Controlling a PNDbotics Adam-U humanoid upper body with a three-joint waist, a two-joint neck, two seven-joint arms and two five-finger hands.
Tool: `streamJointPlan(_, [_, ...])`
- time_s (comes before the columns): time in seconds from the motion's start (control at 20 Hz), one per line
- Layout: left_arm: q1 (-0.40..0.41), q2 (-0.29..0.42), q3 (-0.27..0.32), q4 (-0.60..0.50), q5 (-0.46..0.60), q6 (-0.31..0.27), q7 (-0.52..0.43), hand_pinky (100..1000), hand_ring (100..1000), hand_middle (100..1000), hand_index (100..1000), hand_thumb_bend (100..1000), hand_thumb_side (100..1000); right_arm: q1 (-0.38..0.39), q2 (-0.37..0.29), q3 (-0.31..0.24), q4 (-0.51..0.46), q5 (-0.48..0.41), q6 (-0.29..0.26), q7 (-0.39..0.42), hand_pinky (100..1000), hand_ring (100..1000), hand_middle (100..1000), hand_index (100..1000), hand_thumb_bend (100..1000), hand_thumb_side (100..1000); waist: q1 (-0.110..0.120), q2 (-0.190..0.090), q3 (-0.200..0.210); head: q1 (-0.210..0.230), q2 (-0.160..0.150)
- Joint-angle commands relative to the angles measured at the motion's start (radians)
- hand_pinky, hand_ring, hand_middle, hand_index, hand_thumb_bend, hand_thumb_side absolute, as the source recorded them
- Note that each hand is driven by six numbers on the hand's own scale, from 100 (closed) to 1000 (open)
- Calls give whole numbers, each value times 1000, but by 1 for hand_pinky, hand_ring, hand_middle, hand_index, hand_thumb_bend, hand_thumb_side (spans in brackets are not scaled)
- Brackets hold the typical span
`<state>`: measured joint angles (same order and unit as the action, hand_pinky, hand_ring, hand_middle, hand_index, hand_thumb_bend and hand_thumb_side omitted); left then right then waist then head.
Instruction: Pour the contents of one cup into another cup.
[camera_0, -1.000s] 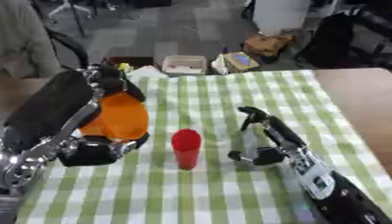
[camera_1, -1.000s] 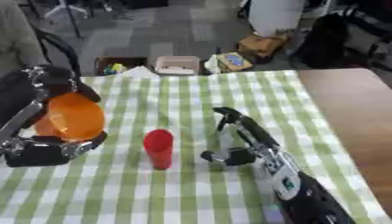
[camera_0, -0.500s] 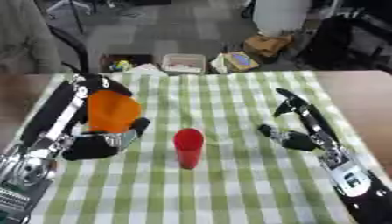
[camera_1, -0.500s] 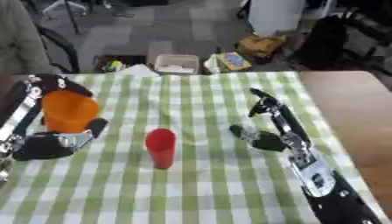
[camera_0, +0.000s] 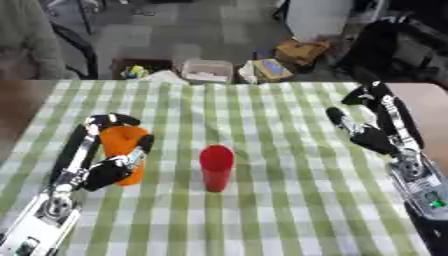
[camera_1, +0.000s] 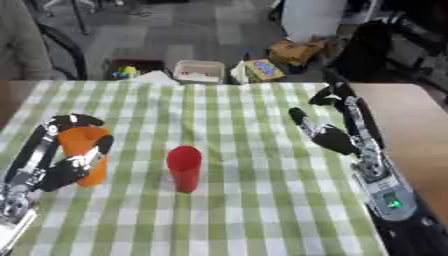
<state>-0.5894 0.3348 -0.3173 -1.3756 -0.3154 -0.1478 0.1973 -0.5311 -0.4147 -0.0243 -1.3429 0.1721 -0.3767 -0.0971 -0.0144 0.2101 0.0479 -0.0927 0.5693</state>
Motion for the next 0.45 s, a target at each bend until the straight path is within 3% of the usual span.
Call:
streamJointPlan(0.05, [-35,-9,10,63,-50,-47,35,319,728,359,733,689,580,-8,-25,-7,-35,-21,8,3,698,984,510,965,524,494,2,-14,-3,5,-9])
streamJointPlan(0.15, [-50,-17,10,92,-79,-77,56,349,770,417,760,829,559,-7,-23,-7,-41,-25,10,6,696,983,509,965,518,497,4,-15,-7,7,-9])
streamJointPlan(0.2, [-56,-19,10,101,-95,-91,65,387,817,484,813,970,563,-7,-22,-7,-43,-26,11,6,695,983,508,965,515,498,5,-15,-9,7,-9])
streamJointPlan(0.45, [-60,-22,13,86,-134,-142,109,574,982,736,945,1000,625,-2,-20,-7,-43,-28,16,10,691,982,505,963,506,505,11,-15,-18,10,-10])
